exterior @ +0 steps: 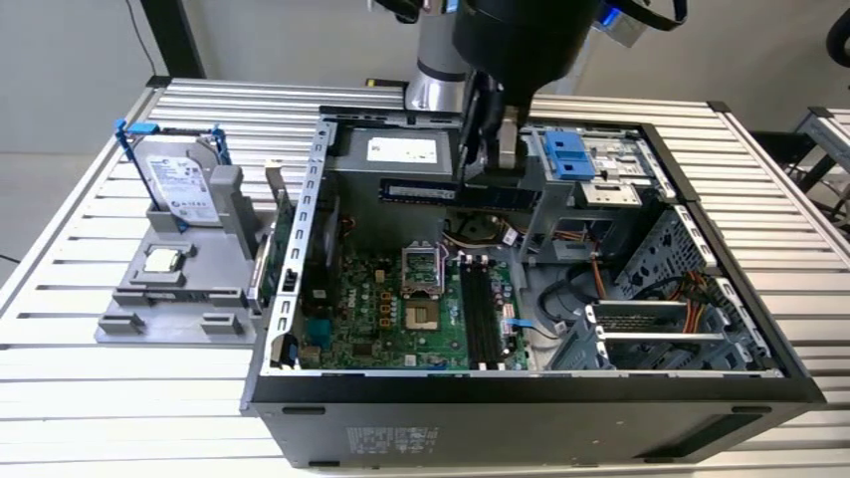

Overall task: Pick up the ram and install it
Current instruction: 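Pick up the ram and move it above insertion slot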

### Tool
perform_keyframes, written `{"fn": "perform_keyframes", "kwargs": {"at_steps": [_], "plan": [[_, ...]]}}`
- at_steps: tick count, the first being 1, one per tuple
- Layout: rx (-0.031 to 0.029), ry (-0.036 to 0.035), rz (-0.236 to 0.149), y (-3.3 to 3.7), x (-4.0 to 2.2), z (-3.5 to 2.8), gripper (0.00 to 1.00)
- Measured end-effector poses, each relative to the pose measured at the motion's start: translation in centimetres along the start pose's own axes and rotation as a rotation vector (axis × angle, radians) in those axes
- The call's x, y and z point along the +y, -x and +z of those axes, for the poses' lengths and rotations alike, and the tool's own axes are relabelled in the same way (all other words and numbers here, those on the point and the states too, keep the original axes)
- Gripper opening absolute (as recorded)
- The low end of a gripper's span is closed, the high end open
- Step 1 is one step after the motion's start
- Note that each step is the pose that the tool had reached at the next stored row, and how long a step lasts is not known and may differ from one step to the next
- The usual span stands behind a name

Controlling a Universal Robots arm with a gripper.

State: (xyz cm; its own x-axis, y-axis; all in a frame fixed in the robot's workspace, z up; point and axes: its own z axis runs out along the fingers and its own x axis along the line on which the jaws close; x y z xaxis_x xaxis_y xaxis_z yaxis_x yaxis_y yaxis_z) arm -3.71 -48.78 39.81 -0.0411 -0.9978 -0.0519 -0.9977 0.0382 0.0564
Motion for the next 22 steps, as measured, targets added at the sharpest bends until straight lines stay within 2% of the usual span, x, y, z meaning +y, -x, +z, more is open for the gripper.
{"fn": "perform_keyframes", "kwargs": {"at_steps": [4, 8, 22], "plan": [[-0.0001, 0.0, 0.0, 0.05, -1.26, -0.06, 0.0], [-0.0001, 0.0, 0.0, 0.08, -1.96, -0.09, 0.0], [-0.0001, 0.0, 0.0, 0.1, -2.26, -0.1, 0.0]]}}
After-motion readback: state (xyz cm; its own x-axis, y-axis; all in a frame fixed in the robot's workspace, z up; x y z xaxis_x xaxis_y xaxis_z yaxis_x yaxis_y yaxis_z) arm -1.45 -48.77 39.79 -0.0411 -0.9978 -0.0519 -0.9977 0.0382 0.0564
